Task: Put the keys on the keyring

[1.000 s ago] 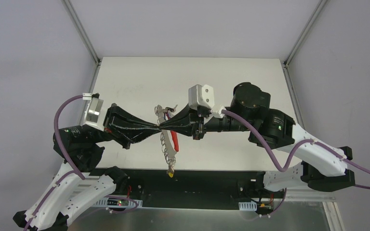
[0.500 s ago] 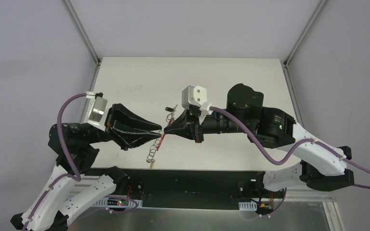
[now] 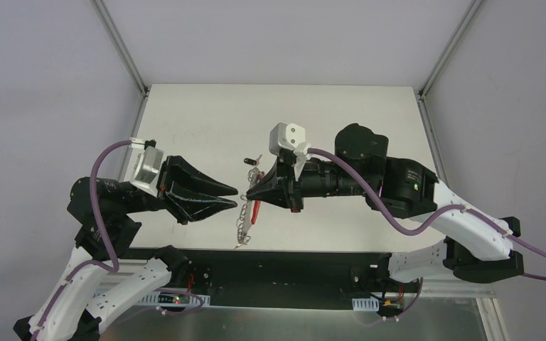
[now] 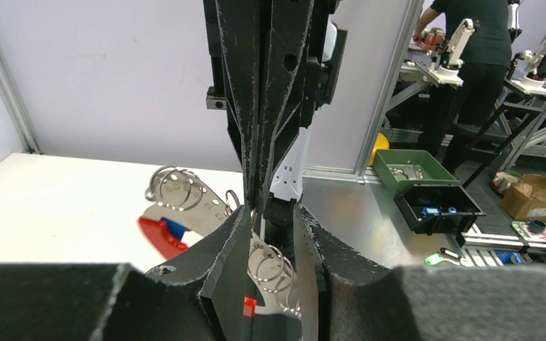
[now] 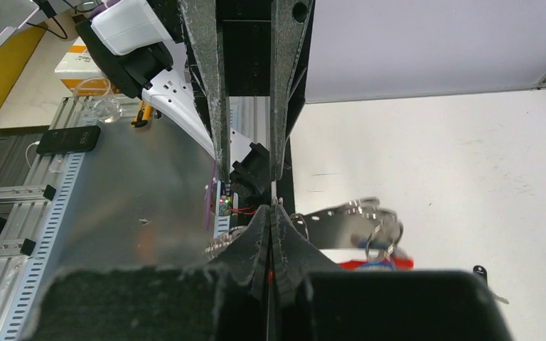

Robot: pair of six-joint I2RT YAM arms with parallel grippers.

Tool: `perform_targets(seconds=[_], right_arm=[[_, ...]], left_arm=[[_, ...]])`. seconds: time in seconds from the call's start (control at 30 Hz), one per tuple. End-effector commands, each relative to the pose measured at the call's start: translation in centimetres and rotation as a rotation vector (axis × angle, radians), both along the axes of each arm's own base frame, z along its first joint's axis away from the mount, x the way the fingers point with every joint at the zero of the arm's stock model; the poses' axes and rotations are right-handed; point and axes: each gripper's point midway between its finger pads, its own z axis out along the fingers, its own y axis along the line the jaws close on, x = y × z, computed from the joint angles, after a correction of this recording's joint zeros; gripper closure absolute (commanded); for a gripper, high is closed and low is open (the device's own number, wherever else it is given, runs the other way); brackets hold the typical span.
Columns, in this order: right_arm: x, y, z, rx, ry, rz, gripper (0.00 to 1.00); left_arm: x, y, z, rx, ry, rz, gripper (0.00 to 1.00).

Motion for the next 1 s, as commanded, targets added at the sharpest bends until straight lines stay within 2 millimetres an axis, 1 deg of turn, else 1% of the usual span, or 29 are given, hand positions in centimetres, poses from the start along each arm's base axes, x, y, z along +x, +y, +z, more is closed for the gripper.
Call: perform_targets(seconds=[0.0, 0.57, 0.97], right_arm=[[-0.6, -1.2, 2.8, 0.085, 0.025, 0.007, 1.00], [-1.1, -0.7, 3.7, 0.104, 0.041, 0.044, 1.00], [-0.9, -0.2, 4.4, 0.125, 0.034, 0.037, 1.00]], left_arm=[[-0.7, 0.2, 0.9, -0.005, -0.060, -0.018, 0.72], [0.3, -0.4, -0.2, 0.011, -0.048, -0.003, 0.71], [0.1, -0.6, -0.5, 0.012, -0.033, -0.033, 0.72]])
